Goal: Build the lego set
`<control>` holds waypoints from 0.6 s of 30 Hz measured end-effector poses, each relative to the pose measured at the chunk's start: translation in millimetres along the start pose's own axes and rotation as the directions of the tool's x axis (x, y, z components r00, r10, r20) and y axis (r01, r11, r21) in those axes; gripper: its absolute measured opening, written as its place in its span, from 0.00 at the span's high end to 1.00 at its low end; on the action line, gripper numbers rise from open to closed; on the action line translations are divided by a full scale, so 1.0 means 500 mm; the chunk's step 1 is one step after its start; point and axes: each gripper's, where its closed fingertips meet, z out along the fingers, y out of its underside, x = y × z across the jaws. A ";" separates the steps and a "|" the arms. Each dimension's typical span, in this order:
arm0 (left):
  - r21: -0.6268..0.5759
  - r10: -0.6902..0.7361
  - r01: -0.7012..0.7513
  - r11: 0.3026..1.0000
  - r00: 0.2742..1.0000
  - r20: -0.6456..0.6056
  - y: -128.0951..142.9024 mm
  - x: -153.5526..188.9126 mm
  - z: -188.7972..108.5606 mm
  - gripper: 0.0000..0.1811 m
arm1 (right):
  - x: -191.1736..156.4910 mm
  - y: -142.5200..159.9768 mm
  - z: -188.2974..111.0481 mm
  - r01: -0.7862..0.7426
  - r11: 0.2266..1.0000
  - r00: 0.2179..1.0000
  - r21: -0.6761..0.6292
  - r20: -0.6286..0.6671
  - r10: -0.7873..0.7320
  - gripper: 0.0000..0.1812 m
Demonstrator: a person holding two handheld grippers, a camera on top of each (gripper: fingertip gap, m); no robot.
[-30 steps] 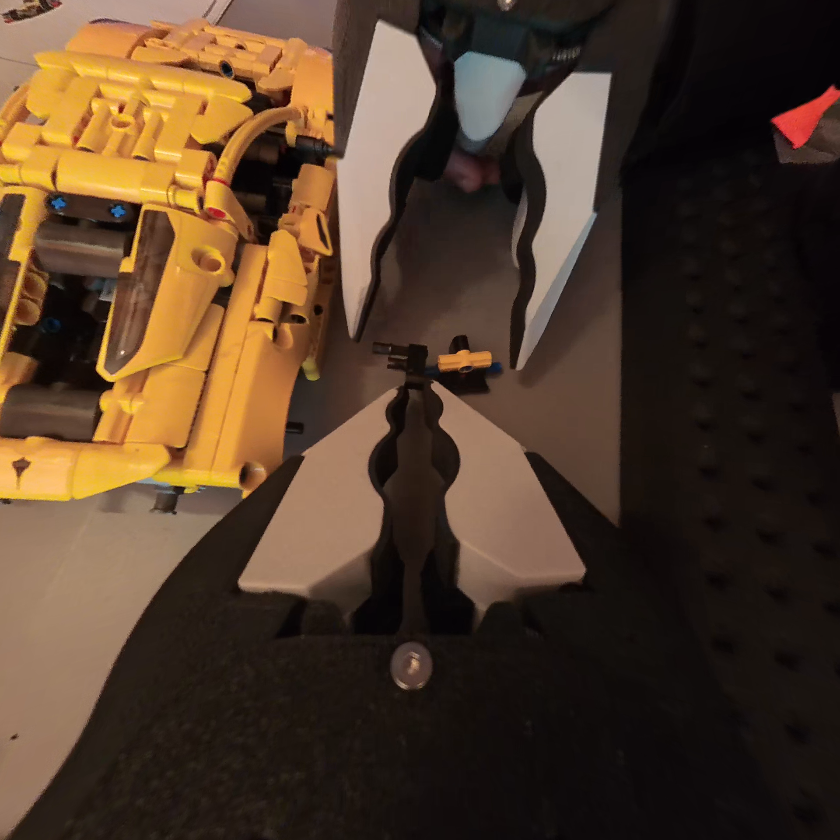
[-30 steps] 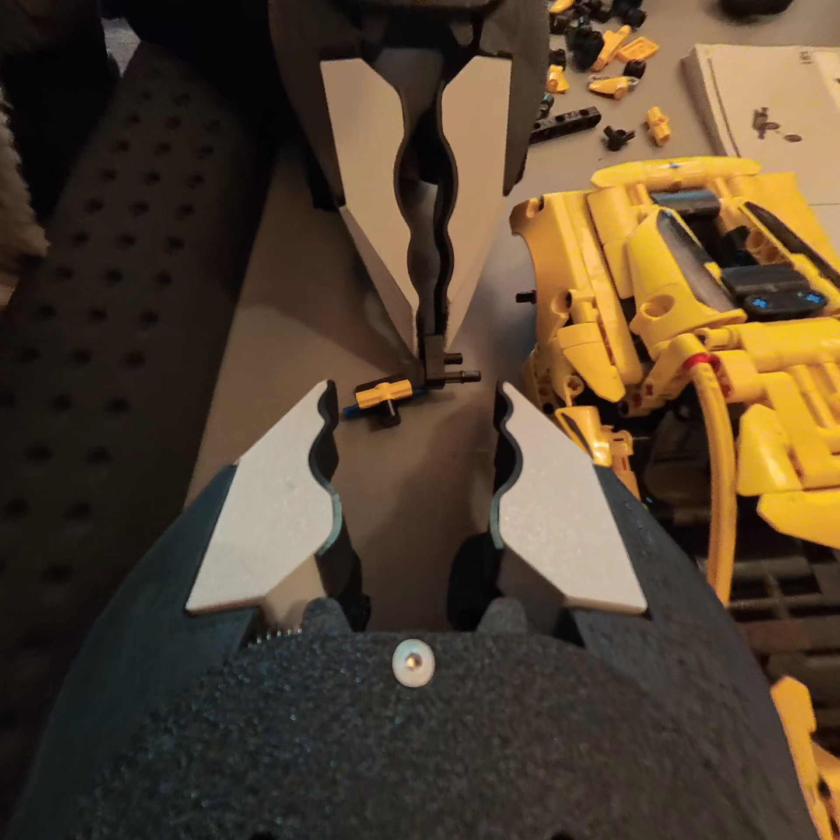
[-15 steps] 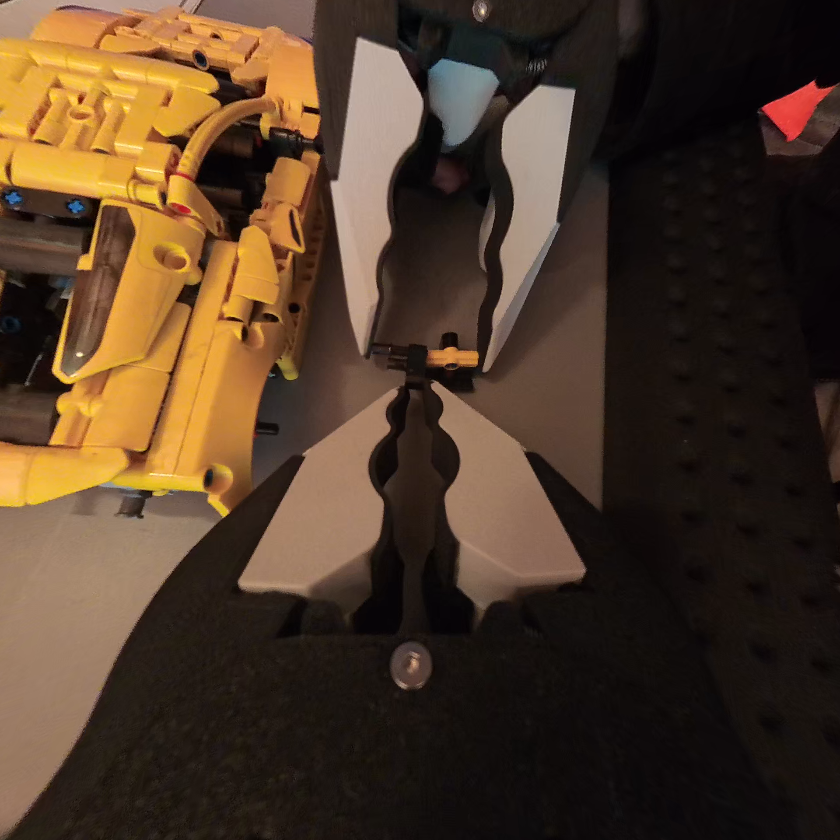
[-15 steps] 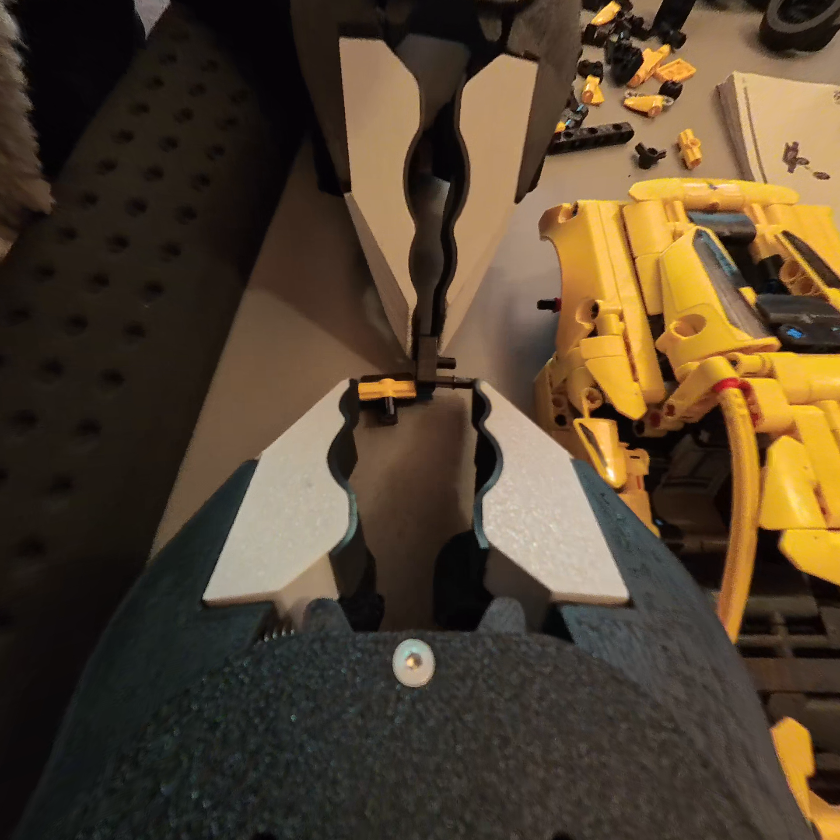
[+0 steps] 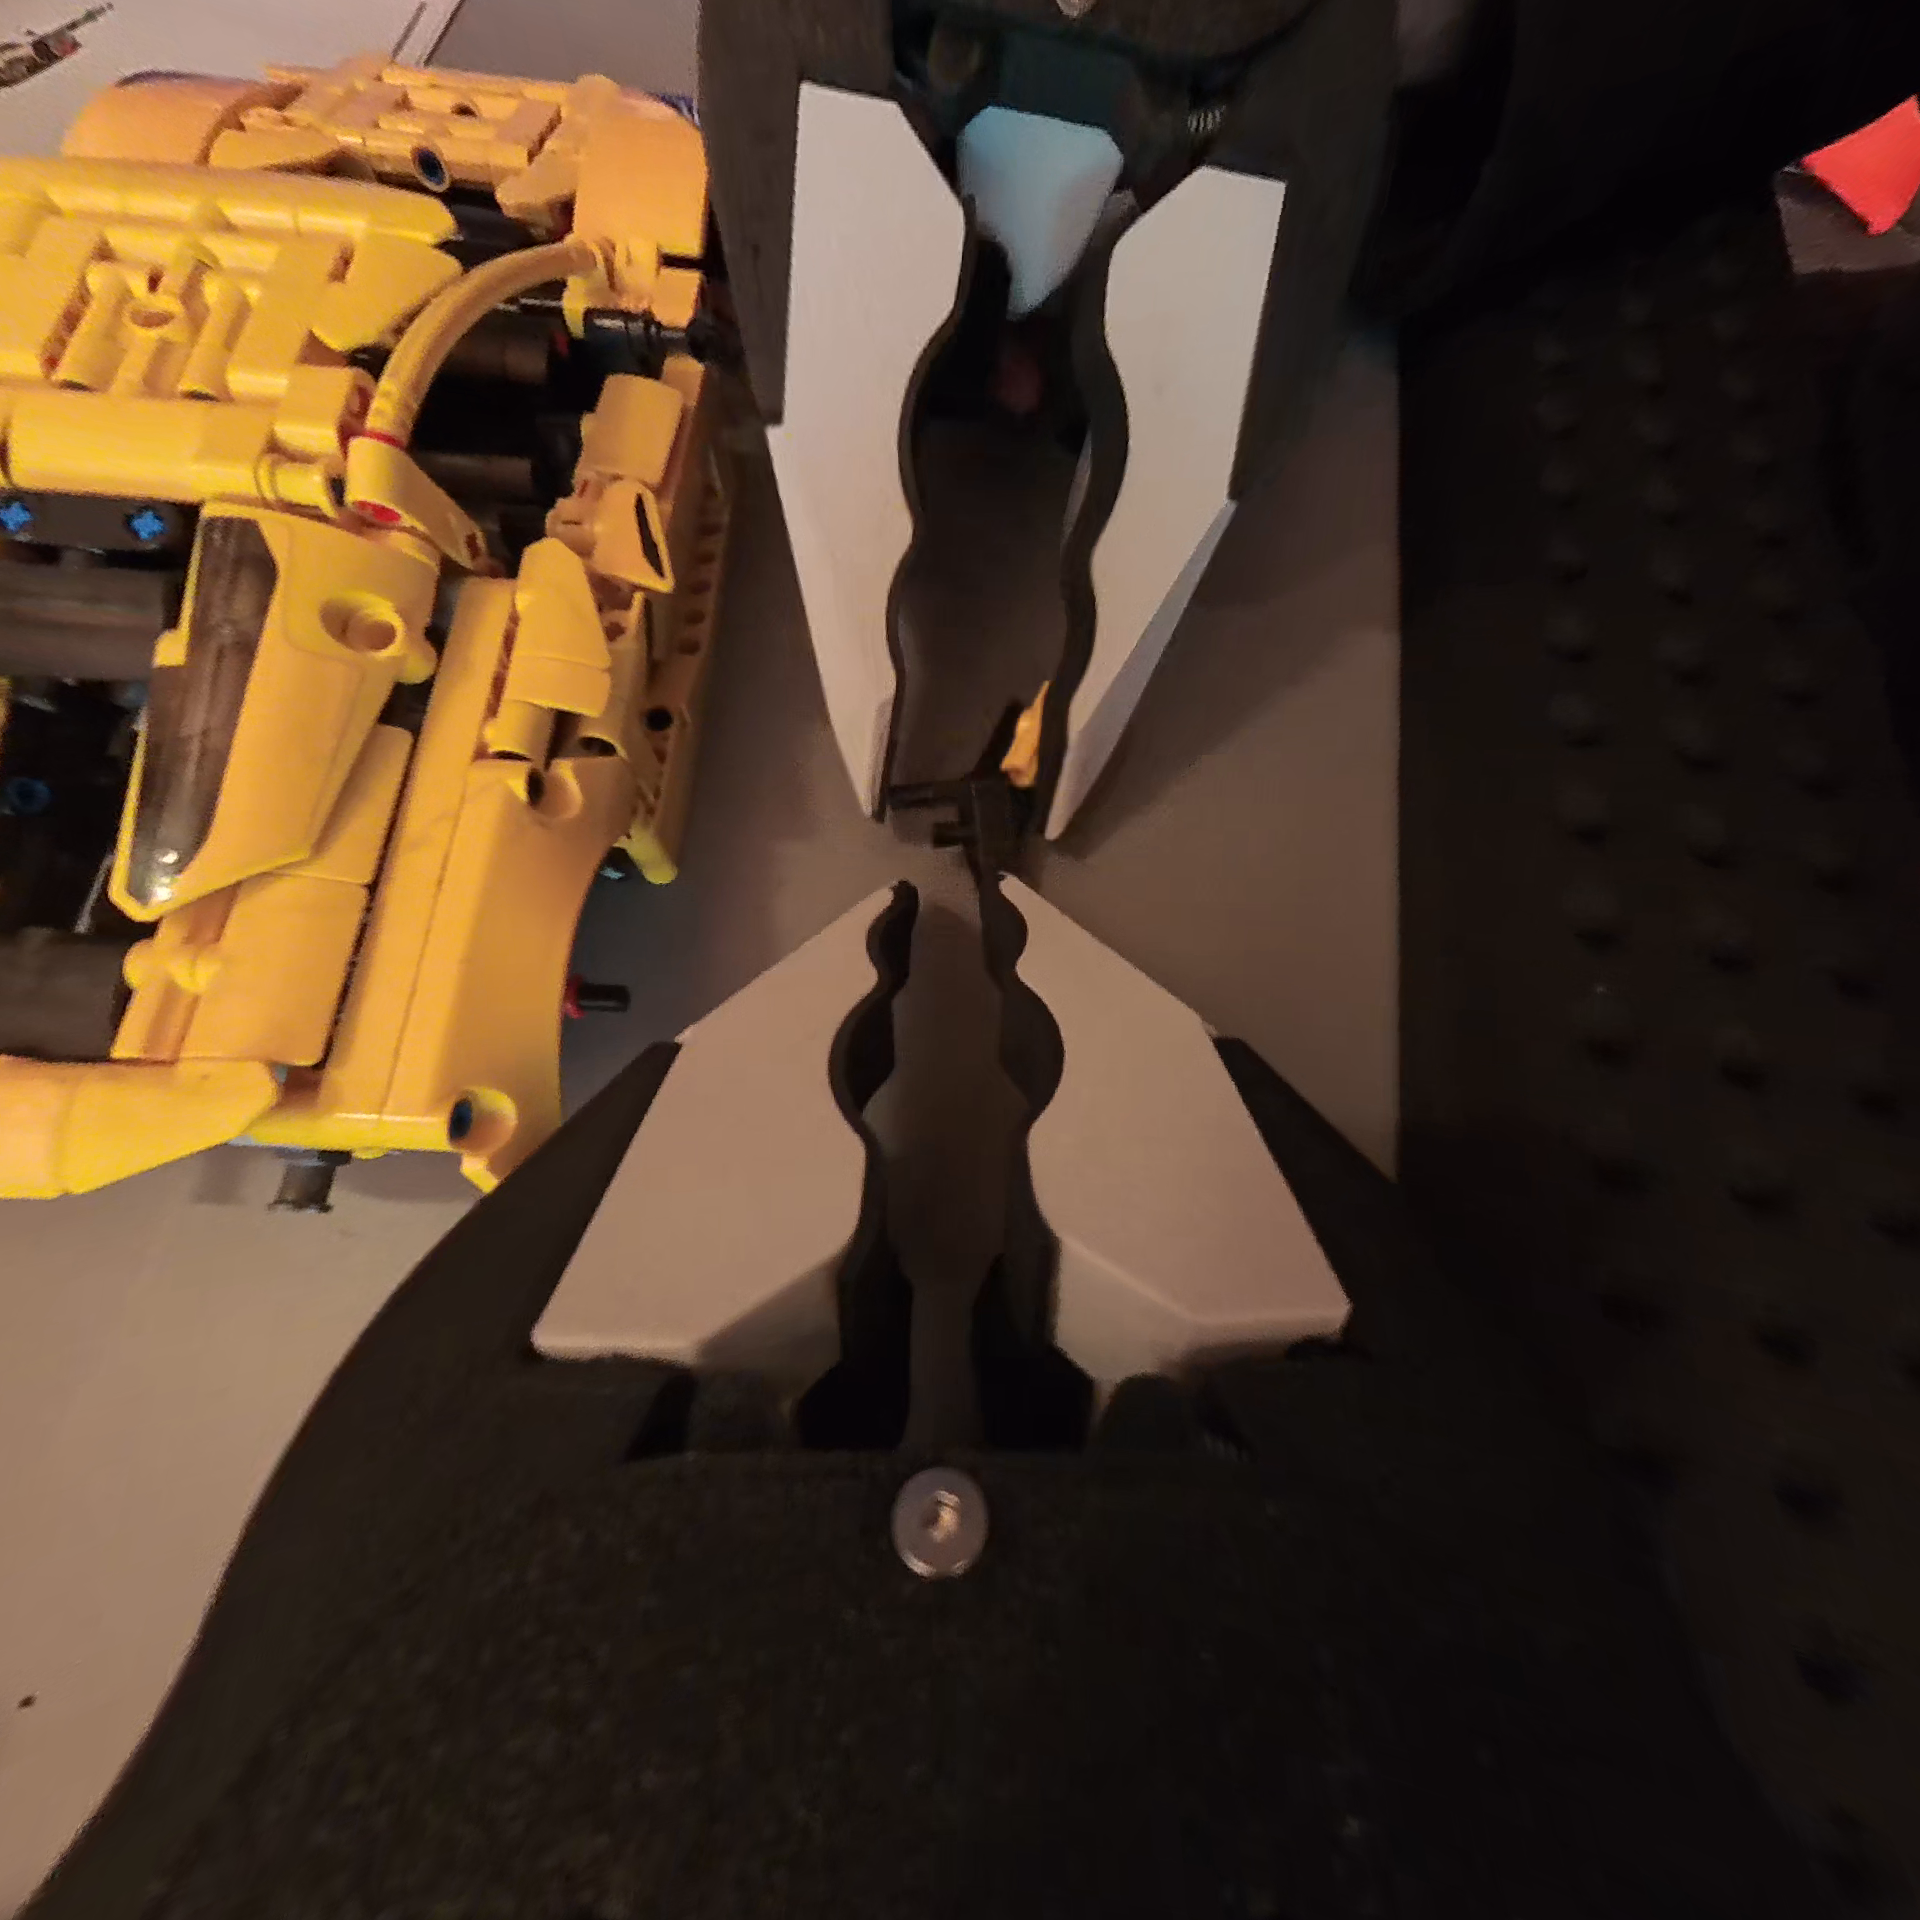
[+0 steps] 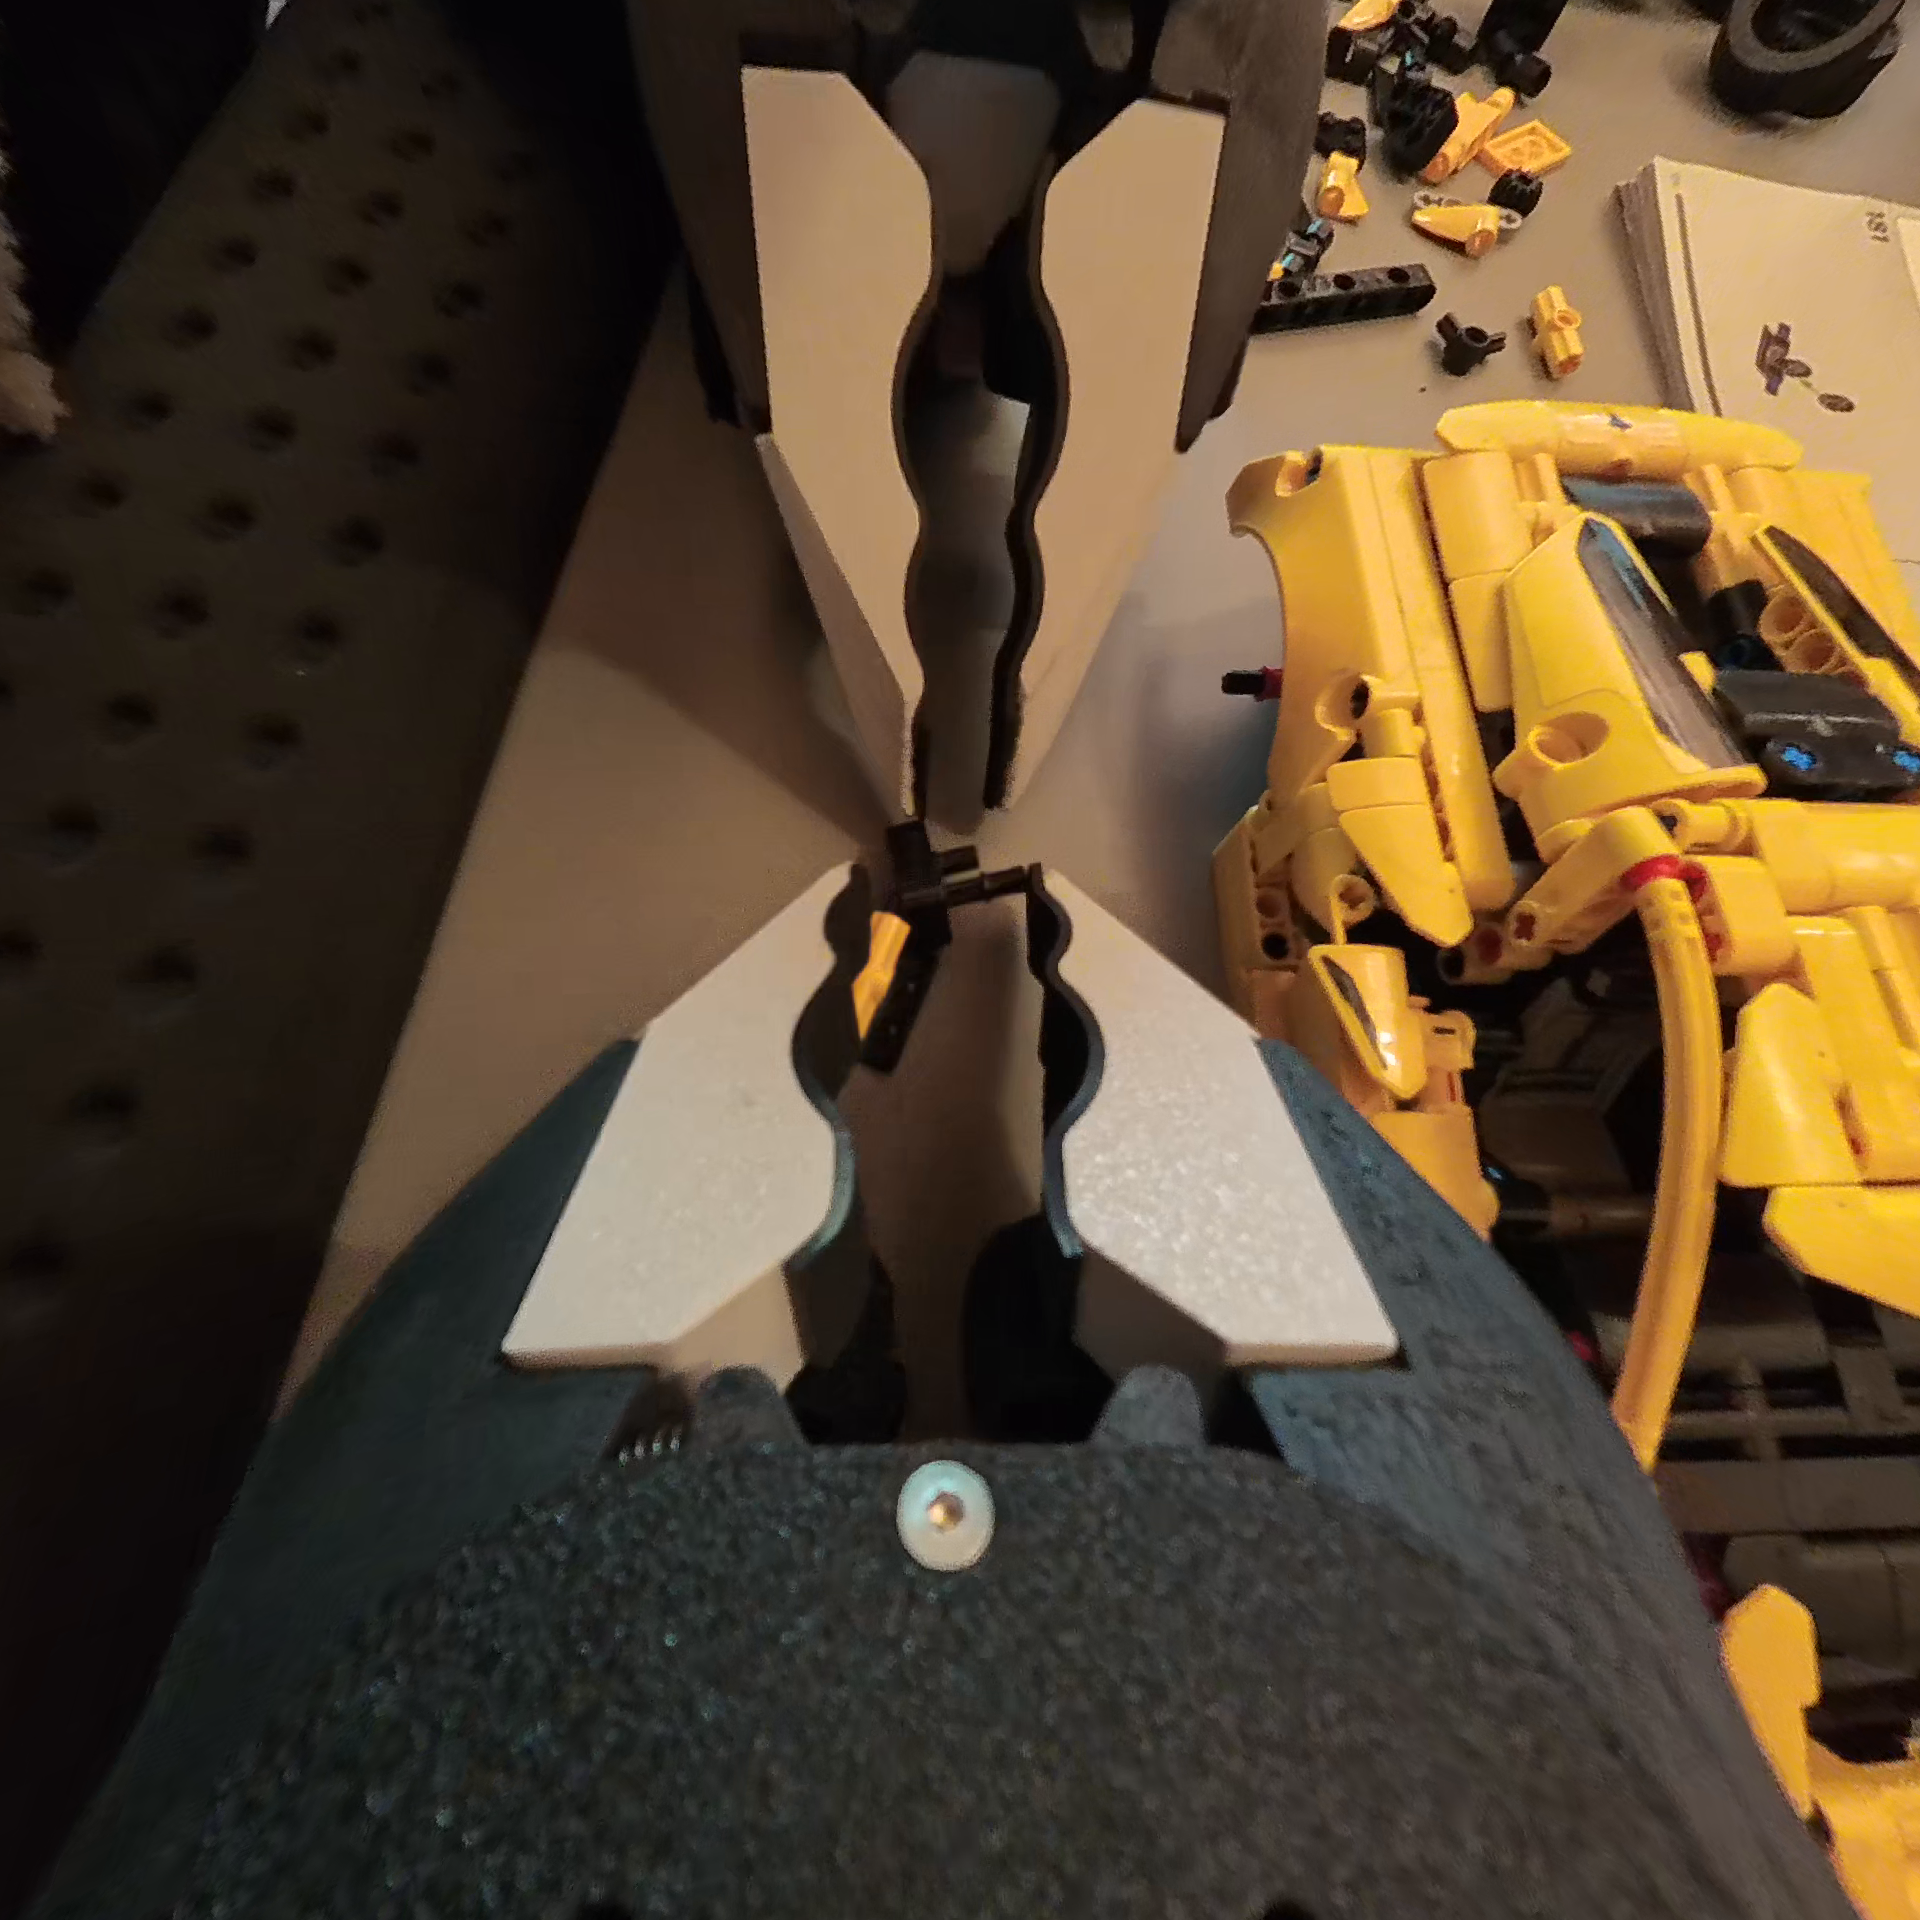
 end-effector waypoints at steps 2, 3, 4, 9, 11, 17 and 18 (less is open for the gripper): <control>-0.003 0.019 -0.019 1.000 1.000 0.007 0.000 0.002 0.002 0.93 | 0.006 -0.001 -0.001 0.010 1.000 1.000 0.002 -0.023 -0.010 0.85; -0.009 0.026 -0.026 1.000 1.000 0.012 0.001 0.001 0.004 0.93 | 0.005 -0.001 -0.001 0.012 1.000 1.000 0.002 -0.020 -0.012 0.85; -0.009 0.030 -0.030 1.000 0.999 0.014 0.001 0.002 0.004 0.93 | 0.003 -0.001 -0.001 0.009 1.000 1.000 0.000 -0.013 -0.009 0.84; 0.007 0.045 -0.045 0.999 0.999 -0.001 -0.004 0.008 0.002 0.93 | 0.007 -0.006 -0.022 -0.046 0.999 0.999 0.022 -0.019 0.047 0.81; -0.002 0.082 -0.082 0.997 0.997 0.007 -0.002 0.011 0.004 0.93 | -0.001 0.000 -0.037 -0.098 0.995 0.995 0.013 -0.013 0.098 0.81; -0.047 0.101 -0.099 0.994 0.994 0.042 0.006 0.000 0.017 0.92 | -0.035 0.012 -0.057 -0.171 0.985 0.981 -0.032 -0.096 0.167 0.83; -0.048 0.098 -0.095 0.994 0.994 0.052 0.005 -0.004 0.017 0.93 | -0.038 0.013 -0.057 -0.176 0.984 0.979 -0.032 -0.104 0.172 0.84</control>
